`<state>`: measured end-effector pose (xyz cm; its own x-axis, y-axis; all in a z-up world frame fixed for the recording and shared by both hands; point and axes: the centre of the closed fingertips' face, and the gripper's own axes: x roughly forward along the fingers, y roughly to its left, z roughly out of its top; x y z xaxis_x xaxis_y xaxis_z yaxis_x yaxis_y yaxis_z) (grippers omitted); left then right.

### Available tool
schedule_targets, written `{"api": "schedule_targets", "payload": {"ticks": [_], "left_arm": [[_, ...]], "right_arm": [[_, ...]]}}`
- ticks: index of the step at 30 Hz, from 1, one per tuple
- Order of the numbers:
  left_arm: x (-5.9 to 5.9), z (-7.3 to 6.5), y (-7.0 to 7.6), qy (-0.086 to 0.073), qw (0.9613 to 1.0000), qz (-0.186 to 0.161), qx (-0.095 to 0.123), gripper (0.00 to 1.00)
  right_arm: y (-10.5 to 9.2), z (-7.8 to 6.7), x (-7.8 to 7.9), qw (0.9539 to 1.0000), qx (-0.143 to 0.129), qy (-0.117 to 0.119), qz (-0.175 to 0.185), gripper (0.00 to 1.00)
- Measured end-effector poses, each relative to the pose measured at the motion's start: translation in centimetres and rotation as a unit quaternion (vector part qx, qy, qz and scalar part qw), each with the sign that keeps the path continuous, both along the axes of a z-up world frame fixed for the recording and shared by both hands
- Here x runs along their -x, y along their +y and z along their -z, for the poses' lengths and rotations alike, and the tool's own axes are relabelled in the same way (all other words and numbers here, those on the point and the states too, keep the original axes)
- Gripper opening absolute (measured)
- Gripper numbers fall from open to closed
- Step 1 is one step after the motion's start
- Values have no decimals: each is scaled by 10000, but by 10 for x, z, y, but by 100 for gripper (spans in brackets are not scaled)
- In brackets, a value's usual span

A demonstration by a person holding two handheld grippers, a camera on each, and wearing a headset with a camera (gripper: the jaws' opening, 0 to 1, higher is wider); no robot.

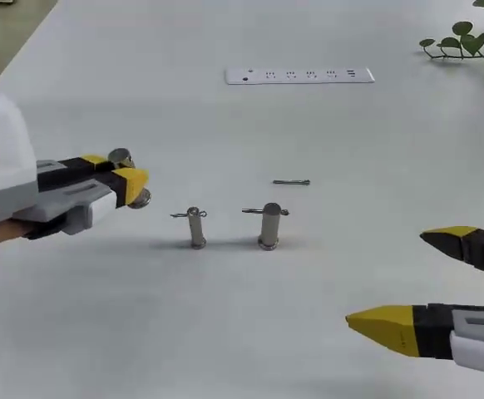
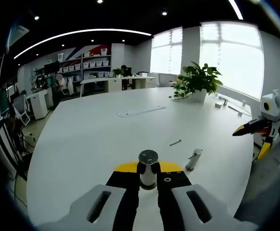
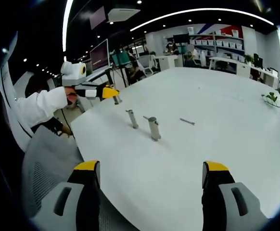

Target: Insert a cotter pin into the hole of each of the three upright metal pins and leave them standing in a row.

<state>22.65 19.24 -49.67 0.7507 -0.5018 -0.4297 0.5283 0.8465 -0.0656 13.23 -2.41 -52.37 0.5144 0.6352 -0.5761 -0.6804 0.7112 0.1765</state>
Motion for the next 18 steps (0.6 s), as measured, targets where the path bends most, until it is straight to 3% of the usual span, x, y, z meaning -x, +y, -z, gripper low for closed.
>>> {"api": "schedule_targets", "payload": {"ticks": [8,13,15,18], "left_arm": [[29,21,-25,302,9993,189,-88,10],[41,40,-37,609,9976,263,-175,10],[45,43,-44,565,9970,397,-338,10],[47,48,-53,658,9959,467,-408,10]], "right_arm": [[1,2,8,10000,-41,7,-71,85],[-3,5,11,9999,16,43,-104,85],[-5,6,12,9999,32,64,-81,85],[-8,7,13,10000,-26,85,-11,85]]}}
